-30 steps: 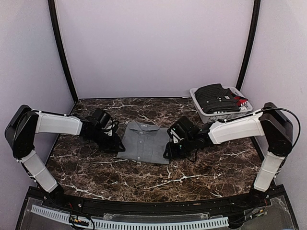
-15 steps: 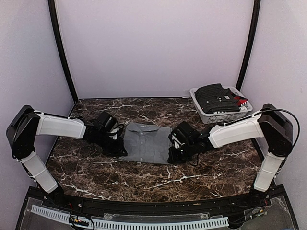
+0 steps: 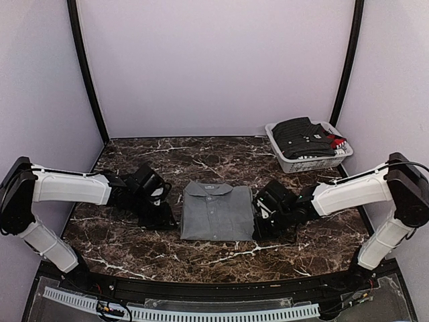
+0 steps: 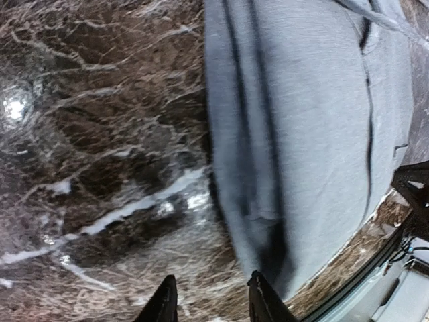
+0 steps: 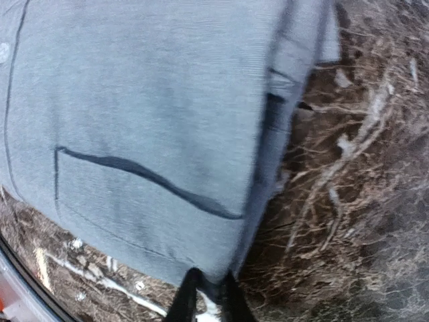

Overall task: Fold and stack the long sleeve shirts
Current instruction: Move the square-folded shirt to the center of the board, then adjust the square-folded shirt at the center of the board.

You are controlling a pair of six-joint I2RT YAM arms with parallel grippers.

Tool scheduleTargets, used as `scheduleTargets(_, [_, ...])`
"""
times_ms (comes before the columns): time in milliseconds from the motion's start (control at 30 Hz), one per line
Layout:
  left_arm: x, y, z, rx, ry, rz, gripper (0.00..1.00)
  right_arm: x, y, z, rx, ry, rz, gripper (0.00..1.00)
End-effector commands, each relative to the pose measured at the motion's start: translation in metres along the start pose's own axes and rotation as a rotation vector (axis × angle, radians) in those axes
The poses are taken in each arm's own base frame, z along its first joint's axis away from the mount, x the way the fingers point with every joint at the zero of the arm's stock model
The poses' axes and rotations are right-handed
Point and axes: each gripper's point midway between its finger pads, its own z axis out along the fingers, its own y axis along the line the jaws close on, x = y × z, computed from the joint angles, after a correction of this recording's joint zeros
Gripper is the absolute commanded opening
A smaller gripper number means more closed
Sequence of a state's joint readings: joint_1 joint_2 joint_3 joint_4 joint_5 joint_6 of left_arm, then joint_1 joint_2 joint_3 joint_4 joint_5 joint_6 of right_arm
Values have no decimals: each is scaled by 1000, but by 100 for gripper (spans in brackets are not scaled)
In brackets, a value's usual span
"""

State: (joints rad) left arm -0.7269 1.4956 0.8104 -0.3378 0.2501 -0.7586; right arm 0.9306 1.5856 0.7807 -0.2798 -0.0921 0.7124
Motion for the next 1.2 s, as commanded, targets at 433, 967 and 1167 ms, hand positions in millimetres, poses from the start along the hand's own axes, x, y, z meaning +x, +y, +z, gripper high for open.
scheduleTargets(433, [-104, -27, -20, 133, -221, 5, 41, -118, 25, -48, -21, -282, 4, 39])
scheduleTargets(967, [-150, -40, 27, 146, -180, 11, 35, -194, 56, 20, -139, -274, 47, 42])
scheduleTargets(1167, [-152, -46, 32, 159, -158, 20, 17, -196, 57, 39, -142, -245, 58, 39])
